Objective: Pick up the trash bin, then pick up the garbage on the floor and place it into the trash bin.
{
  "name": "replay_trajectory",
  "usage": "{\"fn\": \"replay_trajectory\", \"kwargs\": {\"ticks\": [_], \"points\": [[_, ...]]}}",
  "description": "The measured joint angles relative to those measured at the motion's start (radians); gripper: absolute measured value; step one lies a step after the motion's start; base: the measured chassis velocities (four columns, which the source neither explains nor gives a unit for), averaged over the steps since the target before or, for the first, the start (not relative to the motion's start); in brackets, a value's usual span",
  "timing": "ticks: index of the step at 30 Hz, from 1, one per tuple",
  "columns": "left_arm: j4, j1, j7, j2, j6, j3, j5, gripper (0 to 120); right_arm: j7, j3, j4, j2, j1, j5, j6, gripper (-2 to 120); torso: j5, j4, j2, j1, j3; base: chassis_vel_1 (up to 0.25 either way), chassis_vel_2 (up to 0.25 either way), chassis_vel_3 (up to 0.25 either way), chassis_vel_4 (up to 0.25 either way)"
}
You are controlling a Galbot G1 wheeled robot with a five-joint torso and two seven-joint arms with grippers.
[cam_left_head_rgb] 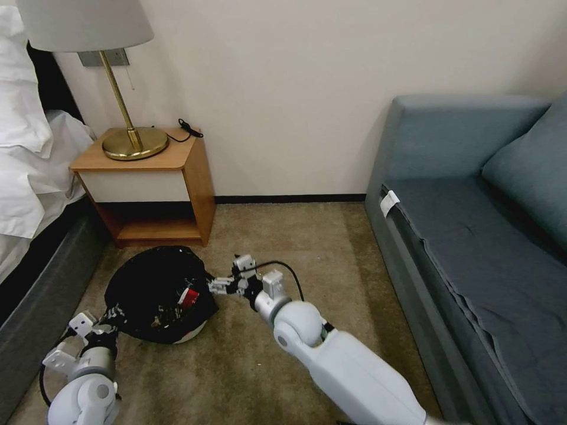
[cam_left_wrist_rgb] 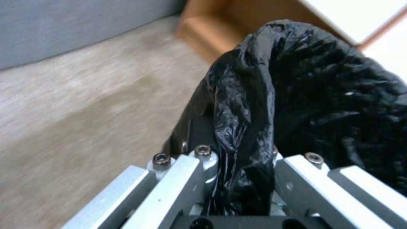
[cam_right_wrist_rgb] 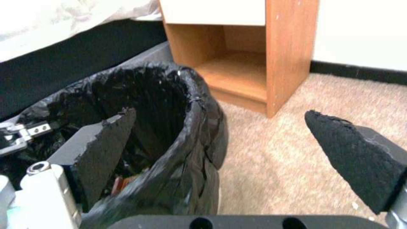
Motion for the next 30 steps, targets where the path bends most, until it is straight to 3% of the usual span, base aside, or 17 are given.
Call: {"fn": "replay_trajectory", "kwargs": {"ticks": [2, 6, 8, 12, 13, 16, 22, 30], "points": [[-0.006, -0.002, -0.038, 0.002, 0.018, -0.001, -0.009, 8, -0.008, 0.013, 0.009, -0.001, -0.024, -0.008, -0.001, 100, 0.0001, 0.0001, 0.0, 0.0, 0.0, 0.0, 0.0, 0.0, 0.0], [-0.009, 0.001, -0.041, 0.008, 0.019, -0.001, -0.001, 18, -0.011, 0.025, 0.013, -0.001, -0.042, -0.016, -0.001, 100, 0.0, -0.0001, 0.0, 0.0, 0.0, 0.0, 0.0, 0.0, 0.0], [-0.022, 0.009, -0.045, 0.015, 0.019, -0.003, 0.004, 31, -0.013, 0.038, 0.022, 0.003, -0.064, -0.028, -0.001, 100, -0.0001, 0.0001, 0.0, 0.0, 0.0, 0.0, 0.0, 0.0, 0.0], [-0.038, 0.016, -0.054, 0.024, 0.019, -0.007, 0.008, 41, -0.014, 0.049, 0.03, 0.007, -0.083, -0.038, -0.001, 100, -0.0001, 0.0001, 0.0, 0.0, 0.0, 0.0, 0.0, 0.0, 0.0], [-0.048, 0.018, -0.07, 0.033, 0.019, -0.012, 0.019, 50, -0.014, 0.058, 0.036, 0.008, -0.096, -0.046, 0.001, 100, -0.0001, 0.0001, 0.0, 0.0, 0.0, 0.0, 0.0, 0.0, 0.0], [-0.051, 0.018, -0.075, 0.036, 0.019, -0.015, 0.025, 53, -0.014, 0.061, 0.038, 0.009, -0.099, -0.047, 0.001, 100, -0.0002, 0.0001, 0.0, 0.0, 0.0, 0.0, 0.0, 0.0, 0.0], [-0.082, 0.022, -0.078, 0.059, -0.001, -0.033, 0.098, 80, -0.014, 0.093, 0.048, 0.013, -0.121, -0.05, 0.009, 100, -0.0001, 0.0001, 0.0, 0.0, 0.0, 0.0, 0.0, 0.0, 0.0], [-0.086, 0.024, -0.076, 0.062, -0.013, -0.037, 0.125, 85, -0.013, 0.1, 0.048, 0.014, -0.126, -0.05, 0.011, 100, -0.0001, 0.0, 0.0, 0.0, 0.0, 0.0, 0.0, 0.0, 0.0]]}}
